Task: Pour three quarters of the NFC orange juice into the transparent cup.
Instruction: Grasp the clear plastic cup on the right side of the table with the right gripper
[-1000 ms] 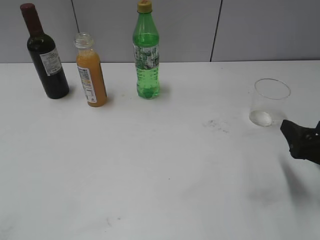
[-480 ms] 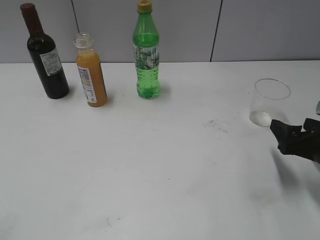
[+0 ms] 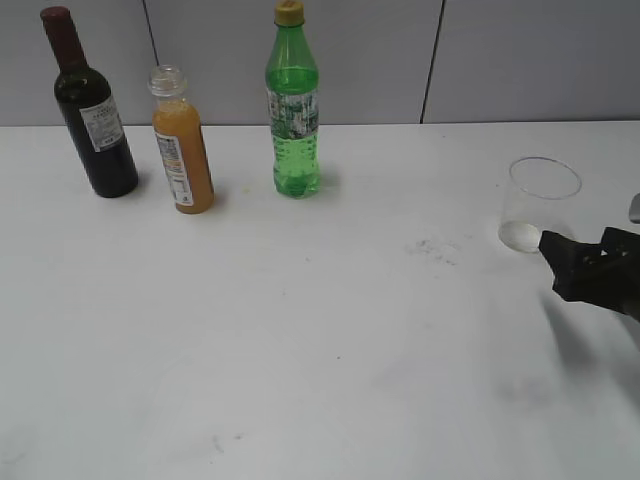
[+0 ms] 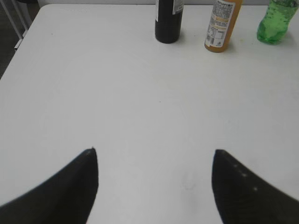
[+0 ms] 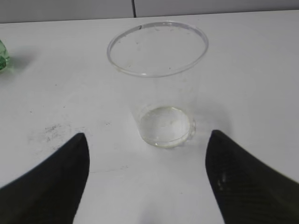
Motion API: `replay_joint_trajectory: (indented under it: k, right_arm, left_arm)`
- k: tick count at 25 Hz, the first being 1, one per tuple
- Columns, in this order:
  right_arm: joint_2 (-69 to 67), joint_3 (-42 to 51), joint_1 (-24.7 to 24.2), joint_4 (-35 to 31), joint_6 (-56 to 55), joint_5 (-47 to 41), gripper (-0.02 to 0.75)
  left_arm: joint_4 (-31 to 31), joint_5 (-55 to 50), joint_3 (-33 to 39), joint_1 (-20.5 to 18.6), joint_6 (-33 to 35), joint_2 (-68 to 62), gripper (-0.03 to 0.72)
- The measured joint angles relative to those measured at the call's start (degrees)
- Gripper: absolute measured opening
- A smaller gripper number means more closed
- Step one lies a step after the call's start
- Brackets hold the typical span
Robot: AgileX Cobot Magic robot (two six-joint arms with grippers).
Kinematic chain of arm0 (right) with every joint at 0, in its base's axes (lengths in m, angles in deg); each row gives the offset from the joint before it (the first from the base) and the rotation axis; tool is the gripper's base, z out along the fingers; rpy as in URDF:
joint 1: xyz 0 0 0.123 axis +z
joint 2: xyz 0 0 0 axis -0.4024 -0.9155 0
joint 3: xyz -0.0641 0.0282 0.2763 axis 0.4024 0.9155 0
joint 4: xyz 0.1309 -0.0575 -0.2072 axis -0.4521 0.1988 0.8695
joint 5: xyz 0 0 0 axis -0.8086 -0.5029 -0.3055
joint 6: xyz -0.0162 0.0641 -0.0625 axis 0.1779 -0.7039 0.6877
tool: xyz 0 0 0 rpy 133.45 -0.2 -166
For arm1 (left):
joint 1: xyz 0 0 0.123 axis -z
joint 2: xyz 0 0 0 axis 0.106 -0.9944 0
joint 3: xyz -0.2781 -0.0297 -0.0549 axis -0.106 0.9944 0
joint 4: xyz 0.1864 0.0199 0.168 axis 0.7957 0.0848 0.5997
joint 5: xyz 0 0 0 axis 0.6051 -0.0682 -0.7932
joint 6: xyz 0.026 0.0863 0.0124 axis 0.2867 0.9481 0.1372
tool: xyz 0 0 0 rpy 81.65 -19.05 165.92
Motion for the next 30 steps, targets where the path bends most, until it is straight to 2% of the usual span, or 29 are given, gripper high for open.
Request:
replay_joint_trajectory:
  k: [23, 30]
  right_arm:
    - [0.0, 0.0, 0.0, -2.0, 2.9, 0.1, 0.616]
    - [-1.3, -1.0, 0.0, -1.9, 2.9, 0.1, 0.677]
  left_arm:
    - [0.0, 0.0, 0.0, 0.0, 0.0, 0.0, 0.584]
    - [0.0, 0.0, 0.0, 0.0, 0.0, 0.0, 0.584]
